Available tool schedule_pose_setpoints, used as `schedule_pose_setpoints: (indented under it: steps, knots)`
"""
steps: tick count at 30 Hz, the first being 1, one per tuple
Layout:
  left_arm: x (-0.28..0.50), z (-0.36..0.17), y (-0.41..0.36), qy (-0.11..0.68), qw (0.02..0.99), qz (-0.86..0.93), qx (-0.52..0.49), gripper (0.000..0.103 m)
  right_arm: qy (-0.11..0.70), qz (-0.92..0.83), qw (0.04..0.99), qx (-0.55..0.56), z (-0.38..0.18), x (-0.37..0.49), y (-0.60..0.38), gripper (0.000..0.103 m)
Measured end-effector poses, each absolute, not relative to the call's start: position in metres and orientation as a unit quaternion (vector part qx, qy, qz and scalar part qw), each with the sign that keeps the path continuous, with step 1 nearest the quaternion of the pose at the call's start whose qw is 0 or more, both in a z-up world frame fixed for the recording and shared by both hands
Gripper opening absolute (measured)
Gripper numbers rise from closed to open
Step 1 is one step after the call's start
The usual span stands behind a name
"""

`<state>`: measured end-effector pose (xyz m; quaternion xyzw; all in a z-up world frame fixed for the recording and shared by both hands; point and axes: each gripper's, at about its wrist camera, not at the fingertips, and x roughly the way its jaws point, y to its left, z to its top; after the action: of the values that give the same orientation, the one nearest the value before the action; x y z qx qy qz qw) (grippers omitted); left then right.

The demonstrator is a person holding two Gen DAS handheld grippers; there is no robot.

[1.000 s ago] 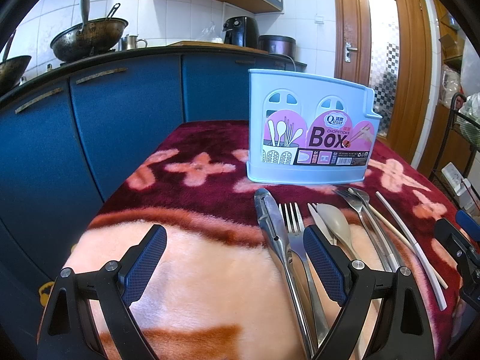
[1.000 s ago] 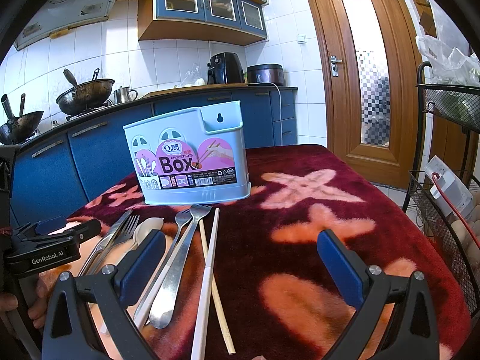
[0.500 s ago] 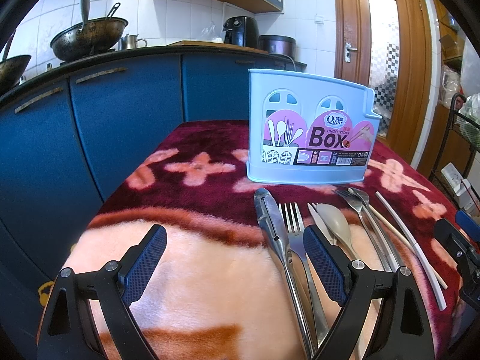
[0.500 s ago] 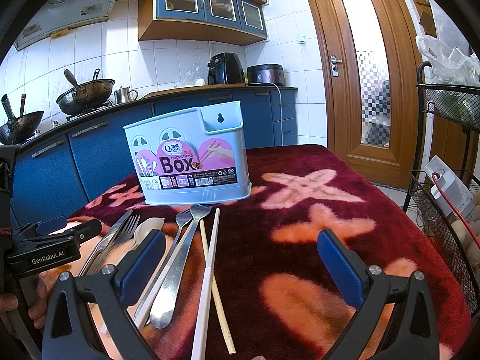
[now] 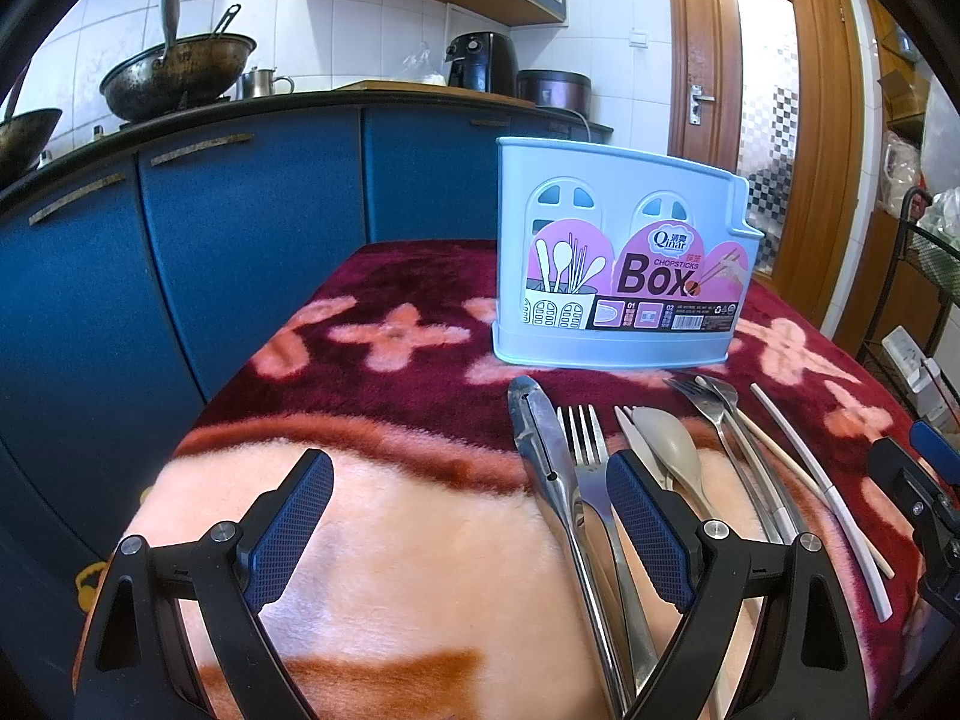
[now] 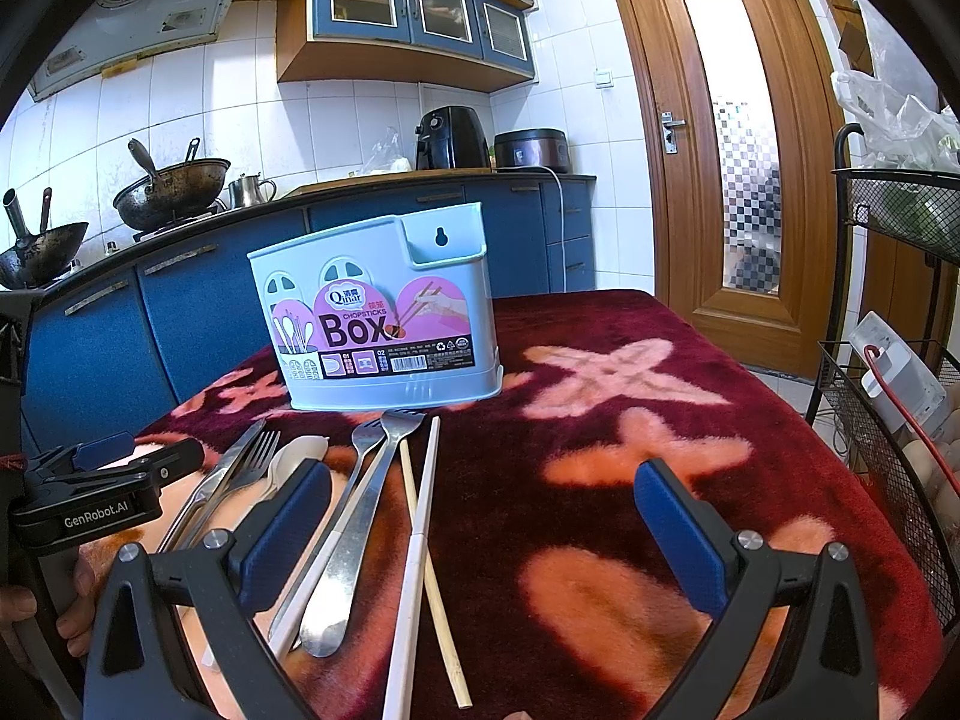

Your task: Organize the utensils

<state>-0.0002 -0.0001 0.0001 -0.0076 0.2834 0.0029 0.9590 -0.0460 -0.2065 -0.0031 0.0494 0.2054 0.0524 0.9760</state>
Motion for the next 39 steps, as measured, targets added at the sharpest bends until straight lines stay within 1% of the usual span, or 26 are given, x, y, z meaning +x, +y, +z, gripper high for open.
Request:
schedule_pose_setpoints:
  steps: [28,32,39]
  knots:
    - [0.000,0.000,0.000,0.284,0.959,0.002,-0.011,0.093,0.209,0.055,0.975,0.054,-0.005,-0.044,-0.207,0.103]
    - [0.000,0.000,0.003,0.287,0.958,0.003,-0.016,0.093,0.216,0.057,0.973,0.057,-0.003,-0.044,-0.209,0.103]
    - [0.006,0.002,0.008,0.305,0.952,-0.013,-0.032,0.093,0.251,0.069,0.964,0.061,0.003,-0.033,-0.211,0.103]
